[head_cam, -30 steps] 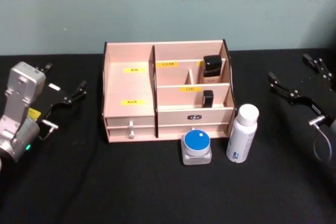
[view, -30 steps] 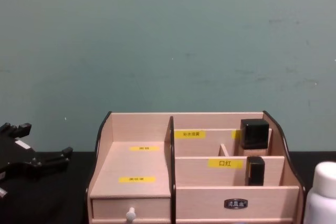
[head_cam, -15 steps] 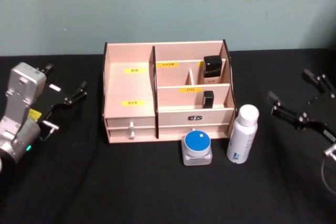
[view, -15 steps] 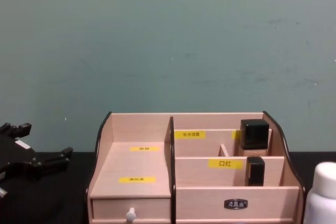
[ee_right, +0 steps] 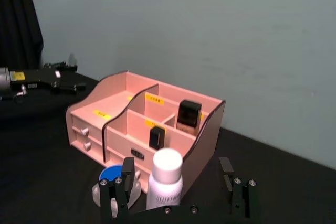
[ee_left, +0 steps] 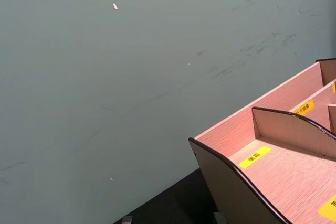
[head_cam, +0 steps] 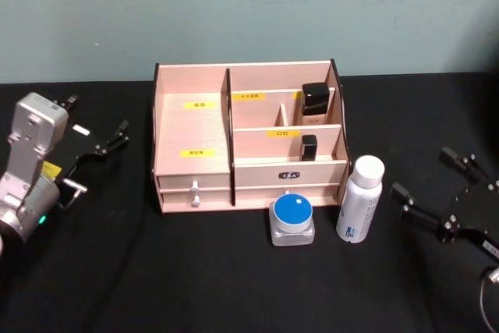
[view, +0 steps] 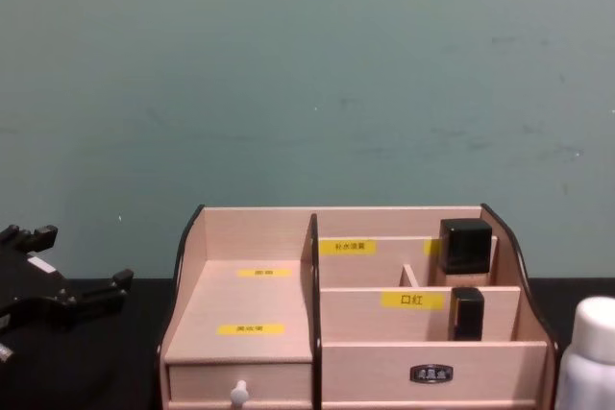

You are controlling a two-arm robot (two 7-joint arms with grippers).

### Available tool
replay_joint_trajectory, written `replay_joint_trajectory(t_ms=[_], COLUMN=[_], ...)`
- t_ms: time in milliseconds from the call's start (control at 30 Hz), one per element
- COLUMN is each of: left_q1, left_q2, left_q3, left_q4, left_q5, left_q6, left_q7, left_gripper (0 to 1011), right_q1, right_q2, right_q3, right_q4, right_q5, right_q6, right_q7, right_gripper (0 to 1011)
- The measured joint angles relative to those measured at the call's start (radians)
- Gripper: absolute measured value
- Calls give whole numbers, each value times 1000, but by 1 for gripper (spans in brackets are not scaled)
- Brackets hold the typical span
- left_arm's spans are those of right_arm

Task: Pick up the facial cleanser and watermelon frost from the table and place them into the tiered storage box.

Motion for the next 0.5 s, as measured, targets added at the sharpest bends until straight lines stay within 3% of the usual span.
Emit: replay_joint_trajectory(t_ms=[500], left_q1=[0], left_q2=[0], left_q3=[0], left_q4=[0], left_q5=[0], left_q6=[0], left_q7=[0], left_gripper=[1001], right_q1=[42], right_q2=[-57], right_q3=[-55], right_q4=[95], right_q5=[-26], right_q6=[48], right_q7=[43], right_gripper=[1000])
